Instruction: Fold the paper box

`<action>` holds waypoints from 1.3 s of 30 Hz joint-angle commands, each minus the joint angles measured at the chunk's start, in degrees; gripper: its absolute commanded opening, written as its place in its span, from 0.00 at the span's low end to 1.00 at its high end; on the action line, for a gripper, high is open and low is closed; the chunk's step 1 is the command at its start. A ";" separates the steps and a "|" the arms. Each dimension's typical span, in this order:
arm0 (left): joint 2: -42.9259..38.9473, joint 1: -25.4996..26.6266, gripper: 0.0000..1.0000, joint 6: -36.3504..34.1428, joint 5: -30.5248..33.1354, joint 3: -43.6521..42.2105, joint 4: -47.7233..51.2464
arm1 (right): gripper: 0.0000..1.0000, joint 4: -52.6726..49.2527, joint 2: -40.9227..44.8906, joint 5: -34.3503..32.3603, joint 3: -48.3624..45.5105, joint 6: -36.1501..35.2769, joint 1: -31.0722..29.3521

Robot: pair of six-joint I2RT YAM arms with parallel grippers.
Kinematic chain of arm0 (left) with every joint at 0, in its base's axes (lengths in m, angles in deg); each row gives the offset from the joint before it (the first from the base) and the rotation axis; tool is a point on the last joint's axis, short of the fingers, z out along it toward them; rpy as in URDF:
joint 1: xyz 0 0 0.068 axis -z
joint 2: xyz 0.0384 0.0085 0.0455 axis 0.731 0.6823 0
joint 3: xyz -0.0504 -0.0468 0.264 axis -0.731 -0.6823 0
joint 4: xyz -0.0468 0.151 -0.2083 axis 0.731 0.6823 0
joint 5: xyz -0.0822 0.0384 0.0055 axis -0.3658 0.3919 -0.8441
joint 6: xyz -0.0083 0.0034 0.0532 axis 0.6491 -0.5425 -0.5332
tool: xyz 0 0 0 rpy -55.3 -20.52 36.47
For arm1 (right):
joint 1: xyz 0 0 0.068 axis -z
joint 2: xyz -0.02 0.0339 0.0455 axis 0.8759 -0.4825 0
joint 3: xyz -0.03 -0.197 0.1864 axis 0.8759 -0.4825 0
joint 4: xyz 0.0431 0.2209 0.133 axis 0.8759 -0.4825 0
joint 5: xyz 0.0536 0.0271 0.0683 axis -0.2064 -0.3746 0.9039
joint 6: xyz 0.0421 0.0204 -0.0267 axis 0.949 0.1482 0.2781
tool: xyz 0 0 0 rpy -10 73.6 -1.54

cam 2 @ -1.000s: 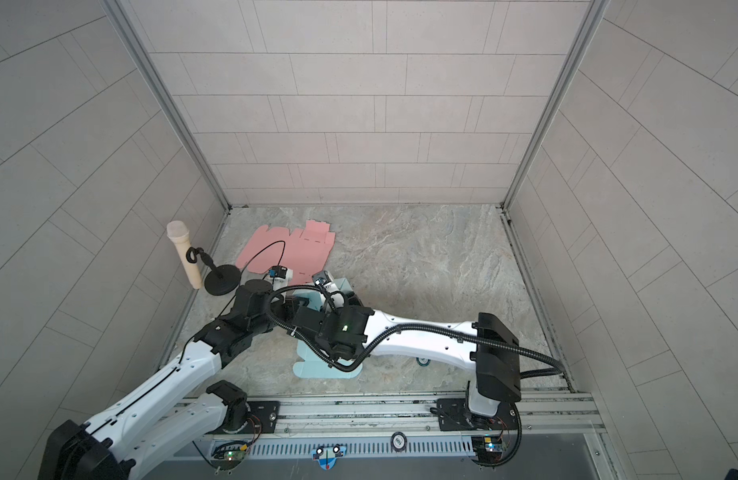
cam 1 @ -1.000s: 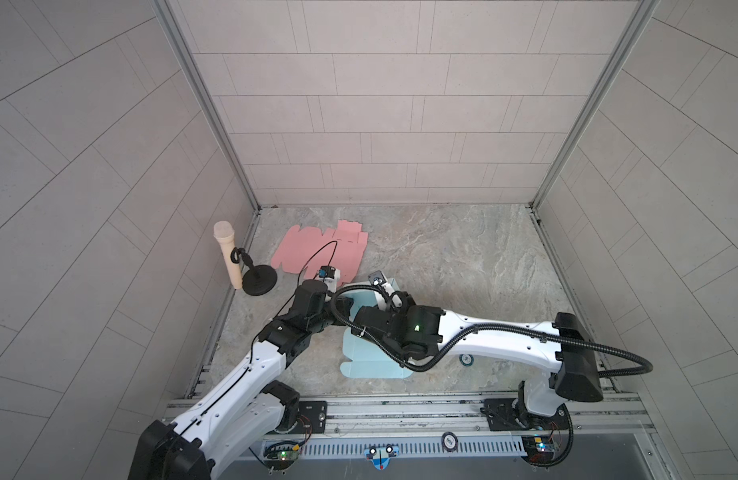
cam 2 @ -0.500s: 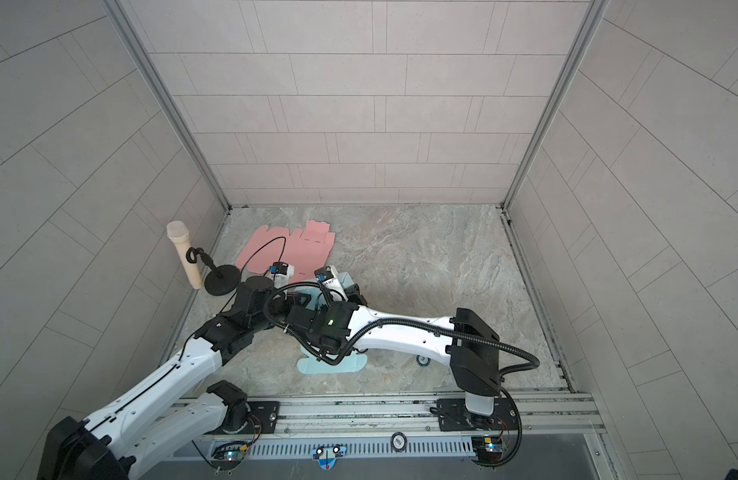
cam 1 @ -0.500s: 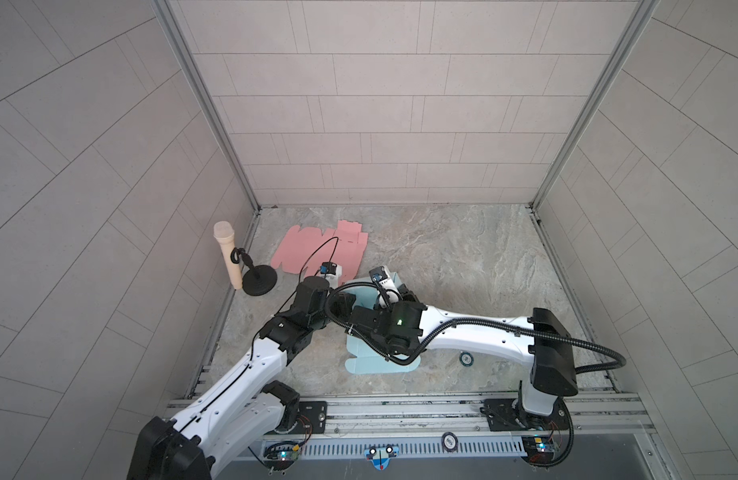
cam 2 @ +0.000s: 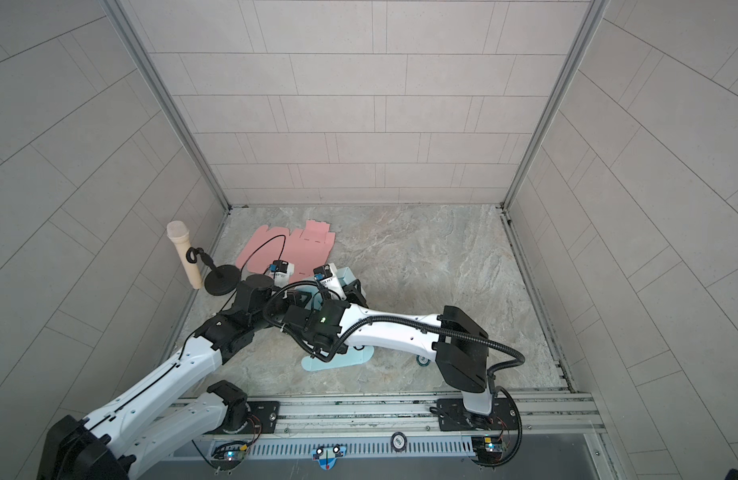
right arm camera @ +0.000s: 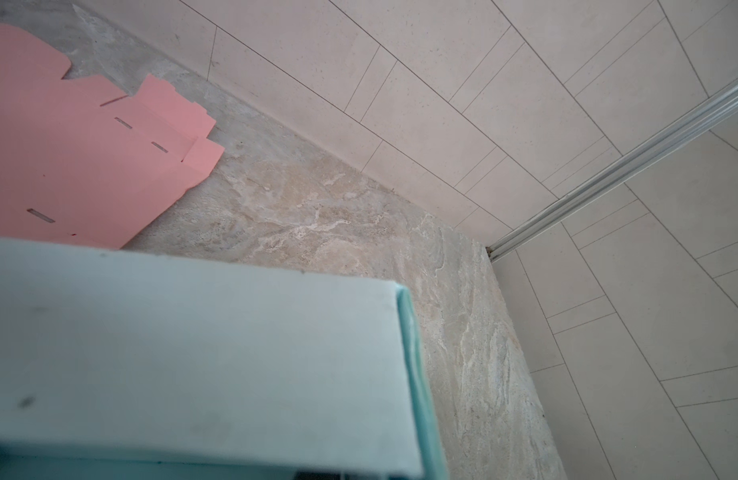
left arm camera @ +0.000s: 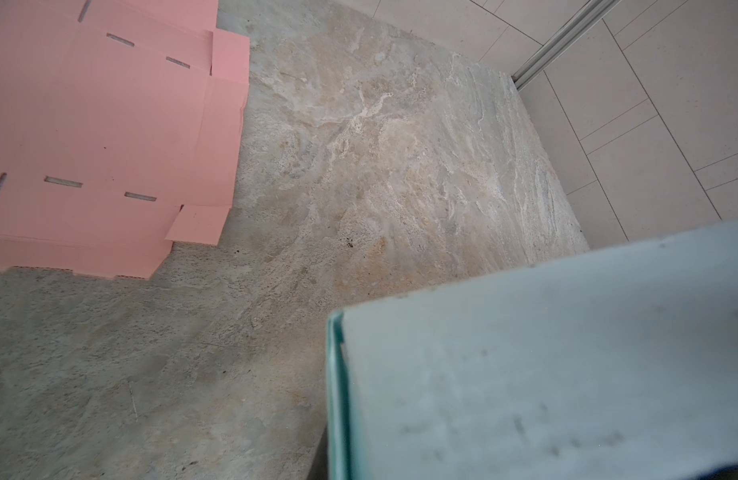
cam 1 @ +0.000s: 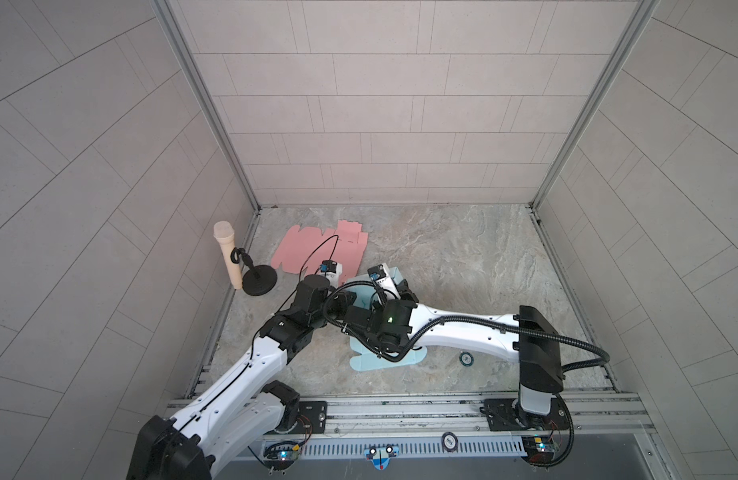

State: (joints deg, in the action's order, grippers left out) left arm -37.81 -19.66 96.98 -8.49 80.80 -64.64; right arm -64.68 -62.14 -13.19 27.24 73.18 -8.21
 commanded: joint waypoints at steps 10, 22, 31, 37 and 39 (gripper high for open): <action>-1.76 0.98 0.01 -0.24 -4.77 0.67 -4.49 | 0.22 -5.67 -3.76 -4.92 3.03 5.03 1.06; -0.97 0.97 0.01 -0.34 -6.30 0.58 -5.98 | 0.07 -10.39 -6.22 -6.80 4.32 8.70 1.60; -0.53 0.95 0.01 -0.81 -6.79 0.87 -5.89 | 0.29 -12.89 -4.87 -7.59 3.71 13.07 1.09; -1.01 0.98 0.01 -0.52 -6.53 0.58 -6.07 | 0.32 -12.17 -4.02 -7.45 2.80 13.68 1.00; -1.16 0.99 0.01 -0.63 -6.44 0.58 -5.94 | 0.27 -12.27 -4.16 -7.24 2.46 14.13 0.98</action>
State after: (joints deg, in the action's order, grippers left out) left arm -37.48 -19.55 97.37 -10.44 80.80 -67.24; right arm -75.87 -66.25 -19.84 30.65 84.08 -7.69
